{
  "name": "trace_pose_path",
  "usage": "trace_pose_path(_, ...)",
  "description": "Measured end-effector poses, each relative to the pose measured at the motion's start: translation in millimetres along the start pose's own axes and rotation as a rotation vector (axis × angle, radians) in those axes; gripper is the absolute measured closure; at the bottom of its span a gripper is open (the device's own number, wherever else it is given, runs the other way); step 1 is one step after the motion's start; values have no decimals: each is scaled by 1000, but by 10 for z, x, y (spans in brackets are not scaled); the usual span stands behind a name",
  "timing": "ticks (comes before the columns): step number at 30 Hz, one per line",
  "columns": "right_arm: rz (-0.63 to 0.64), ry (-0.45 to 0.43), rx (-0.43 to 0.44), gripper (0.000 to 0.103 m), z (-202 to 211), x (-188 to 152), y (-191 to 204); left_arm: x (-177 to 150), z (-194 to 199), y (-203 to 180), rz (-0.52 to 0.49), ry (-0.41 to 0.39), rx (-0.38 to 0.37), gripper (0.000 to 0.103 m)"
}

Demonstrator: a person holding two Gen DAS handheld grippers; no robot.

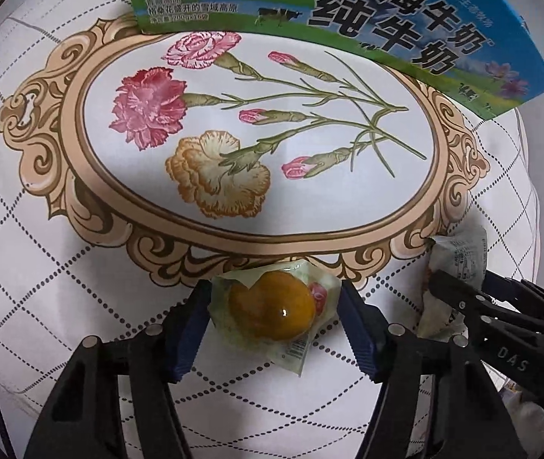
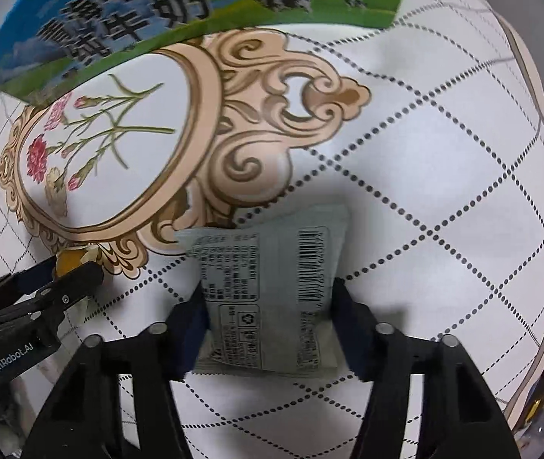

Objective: Organize snacks
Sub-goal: 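Carry both snacks over the box and release them inside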

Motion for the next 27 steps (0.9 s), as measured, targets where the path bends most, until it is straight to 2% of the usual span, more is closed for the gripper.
trace_pose_path(5, -1, -21, 50, 52, 172, -40, 76, -81, 256, -71, 2, -25, -10, 40)
trace_pose_path(9, -13, -50, 107, 52, 487, 44, -82, 15, 467, -128, 0, -57, -45, 40)
trace_pose_path(15, -26, -136, 222, 52, 1153, 267, -118, 349, 1061, -354, -17, -142, -140, 40)
trace_pose_path(19, -21, -210, 281, 52, 1601, 639, -4, 843, 1437, -490, -38, -197, -201, 40)
trace_pose_path(21, -11, -248, 305, 52, 1703, 885, 243, 1082, 1575, -496, -51, -223, -206, 40)
trace_pose_path(25, 39, -320, 272, 52, 1908, 1522, 355, 1742, 1733, -492, -91, -290, -137, 40)
trace_pose_path(27, 60, -325, 244, 52, 1867, 1879, 428, 2050, 1685, -486, -100, -277, -107, 40)
Point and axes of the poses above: each gripper's, at about its wrist camera, not at the fingertips, and z roughly against the way its jaws point, y to its left, x to its top, the point moved 7 cm from there along -z, roughly the way its jaws point, and after that the axes turned 4 degrees about -y, right-handed, at the moved point
